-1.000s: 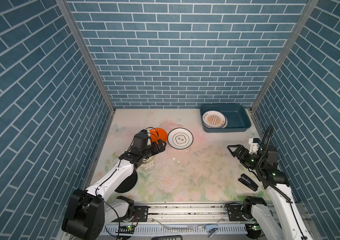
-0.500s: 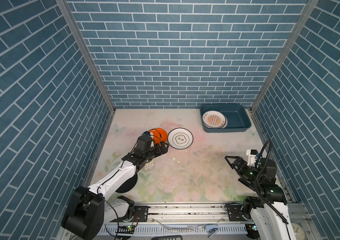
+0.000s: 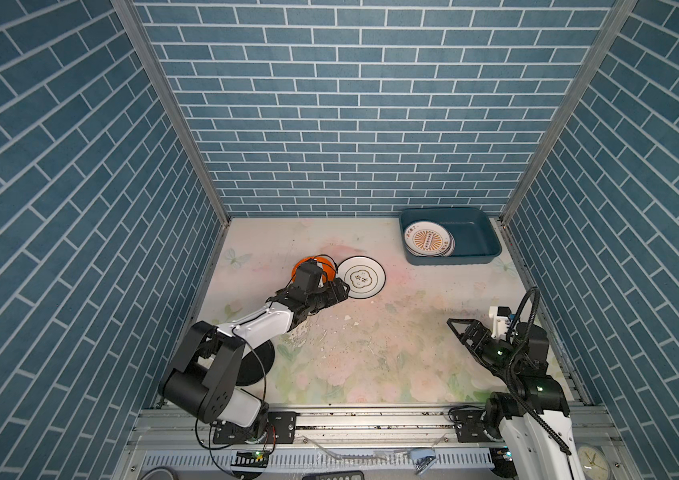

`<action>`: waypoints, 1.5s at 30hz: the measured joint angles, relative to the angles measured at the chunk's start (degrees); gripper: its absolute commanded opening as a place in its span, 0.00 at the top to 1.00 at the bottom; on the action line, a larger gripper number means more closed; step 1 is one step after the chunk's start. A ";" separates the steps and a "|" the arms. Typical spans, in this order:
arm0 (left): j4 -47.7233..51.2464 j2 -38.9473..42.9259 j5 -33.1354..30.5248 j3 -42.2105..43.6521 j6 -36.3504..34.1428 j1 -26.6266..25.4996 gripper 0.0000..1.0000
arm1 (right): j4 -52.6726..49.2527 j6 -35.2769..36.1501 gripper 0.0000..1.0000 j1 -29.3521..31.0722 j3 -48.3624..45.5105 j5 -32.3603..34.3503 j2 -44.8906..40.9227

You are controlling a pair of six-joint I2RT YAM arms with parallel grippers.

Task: Place the plates into the plastic bin on the countertop
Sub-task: 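Move the left gripper onto the white teal-rimmed plate while the right gripper retreats, then press the left gripper on the white plate's rim and start sliding it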

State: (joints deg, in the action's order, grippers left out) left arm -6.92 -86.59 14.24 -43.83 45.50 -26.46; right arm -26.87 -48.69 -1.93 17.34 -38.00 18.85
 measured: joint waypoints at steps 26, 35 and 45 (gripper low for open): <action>-6.93 -16.00 0.20 -4.81 5.16 -0.81 0.44 | -1.90 -0.98 0.05 0.00 -2.62 -0.17 -1.66; -7.45 -17.07 -3.15 -5.70 5.01 -0.92 0.46 | -2.60 -0.76 0.05 0.00 -2.62 0.22 -1.44; -8.24 -19.12 -4.44 -7.67 5.03 -0.94 0.47 | -3.58 -0.46 0.05 -0.02 -2.62 0.72 -0.35</action>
State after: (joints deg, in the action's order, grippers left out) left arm -15.16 -105.71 9.80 -51.51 50.52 -27.40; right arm -30.46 -49.15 -1.96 14.72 -37.28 18.50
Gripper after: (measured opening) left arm 0.530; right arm 0.949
